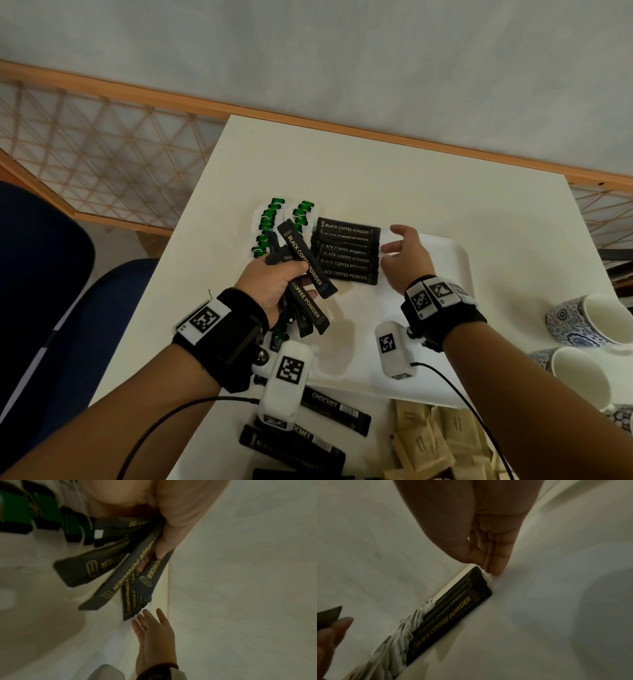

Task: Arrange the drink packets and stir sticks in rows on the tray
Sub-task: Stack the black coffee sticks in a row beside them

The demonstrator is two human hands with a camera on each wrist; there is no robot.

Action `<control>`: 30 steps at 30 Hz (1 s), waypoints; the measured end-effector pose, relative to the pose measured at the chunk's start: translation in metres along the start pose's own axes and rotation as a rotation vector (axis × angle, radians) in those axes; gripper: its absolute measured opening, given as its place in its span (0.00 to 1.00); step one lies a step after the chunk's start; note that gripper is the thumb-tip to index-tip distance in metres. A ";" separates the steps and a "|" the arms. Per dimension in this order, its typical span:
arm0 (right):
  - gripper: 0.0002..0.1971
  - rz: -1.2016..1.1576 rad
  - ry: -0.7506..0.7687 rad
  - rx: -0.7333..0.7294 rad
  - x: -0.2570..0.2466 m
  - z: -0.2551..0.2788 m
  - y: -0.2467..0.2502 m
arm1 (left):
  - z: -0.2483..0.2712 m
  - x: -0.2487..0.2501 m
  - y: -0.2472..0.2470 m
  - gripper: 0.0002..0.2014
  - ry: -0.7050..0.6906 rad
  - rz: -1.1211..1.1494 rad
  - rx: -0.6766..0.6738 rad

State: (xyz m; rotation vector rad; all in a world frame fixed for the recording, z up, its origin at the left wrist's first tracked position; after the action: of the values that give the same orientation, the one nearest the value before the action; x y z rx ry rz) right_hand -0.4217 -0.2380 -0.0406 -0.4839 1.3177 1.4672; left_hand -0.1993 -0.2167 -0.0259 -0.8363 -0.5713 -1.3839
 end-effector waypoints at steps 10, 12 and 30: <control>0.04 -0.080 0.239 -0.431 -0.039 0.050 -0.036 | 0.004 -0.004 -0.008 0.06 -0.013 -0.056 -0.023; 0.06 -0.095 0.233 -0.437 -0.039 0.050 -0.038 | 0.006 -0.004 -0.009 0.06 -0.011 -0.049 -0.017; 0.08 0.458 0.261 -0.303 -0.013 0.025 -0.024 | 0.010 0.012 0.018 0.15 0.118 0.118 0.003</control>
State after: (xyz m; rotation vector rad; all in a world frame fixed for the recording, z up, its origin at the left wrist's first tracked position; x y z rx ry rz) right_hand -0.3876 -0.2249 -0.0335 -0.6119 1.4809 2.0570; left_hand -0.1789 -0.2165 -0.0143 -0.7688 -0.4264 -1.3148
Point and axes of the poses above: each hand's wrist, its own z-axis away from the middle knuckle, its own y-axis out of the back of the hand, x = y × z, the point moved 3 cm from there along -z, towards the middle knuckle, and after that the axes turned 11 degrees about -z, right-handed, at the moved point
